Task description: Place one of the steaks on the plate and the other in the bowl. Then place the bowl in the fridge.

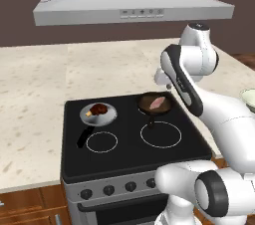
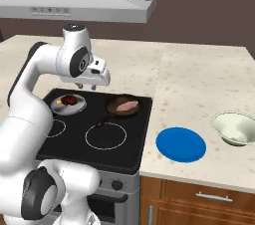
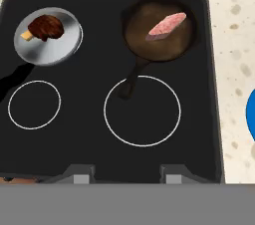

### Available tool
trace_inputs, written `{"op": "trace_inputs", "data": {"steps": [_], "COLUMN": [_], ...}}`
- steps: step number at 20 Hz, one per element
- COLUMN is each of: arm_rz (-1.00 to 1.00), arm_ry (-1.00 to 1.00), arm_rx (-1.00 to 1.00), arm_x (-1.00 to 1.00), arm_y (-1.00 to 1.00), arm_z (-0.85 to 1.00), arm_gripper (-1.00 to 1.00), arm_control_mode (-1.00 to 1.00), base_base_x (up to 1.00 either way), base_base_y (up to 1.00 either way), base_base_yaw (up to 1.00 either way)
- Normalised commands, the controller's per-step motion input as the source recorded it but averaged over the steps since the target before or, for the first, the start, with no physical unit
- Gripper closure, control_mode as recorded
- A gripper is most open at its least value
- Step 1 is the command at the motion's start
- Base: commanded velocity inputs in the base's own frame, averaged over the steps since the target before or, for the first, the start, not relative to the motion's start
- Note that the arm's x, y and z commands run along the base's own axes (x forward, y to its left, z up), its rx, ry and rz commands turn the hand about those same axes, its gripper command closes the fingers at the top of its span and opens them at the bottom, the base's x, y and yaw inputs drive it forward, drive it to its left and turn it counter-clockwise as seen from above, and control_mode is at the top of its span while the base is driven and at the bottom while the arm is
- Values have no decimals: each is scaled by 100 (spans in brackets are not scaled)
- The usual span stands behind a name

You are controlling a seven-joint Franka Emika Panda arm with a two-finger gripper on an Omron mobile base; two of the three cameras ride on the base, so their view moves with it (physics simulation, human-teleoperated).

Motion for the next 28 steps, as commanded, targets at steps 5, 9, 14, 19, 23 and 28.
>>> {"op": "trace_inputs", "data": {"steps": [5, 9, 14, 19, 23, 28], "arm_rz": [-3, -13, -22, -28, -30, -26], "arm_ry": [-7, -11, -2, 0, 2, 14], "arm_rx": [0, 0, 0, 5, 21, 27], "arm_x": [0, 0, 5, 39, 52, 64], "arm_y": [0, -10, -12, -1, -4, -30], "arm_z": [-17, -48, -49, -18, 0, -1], "arm_gripper": [-100, -100, -100, -100, -100, -100], "arm_control_mode": [-100, -100, -100, -100, -100, -100], "base_base_x": [0, 0, 0, 0, 0, 0], "base_base_y": [0, 0, 0, 0, 0, 0], "base_base_yaw": [0, 0, 0, 0, 0, 0]}}
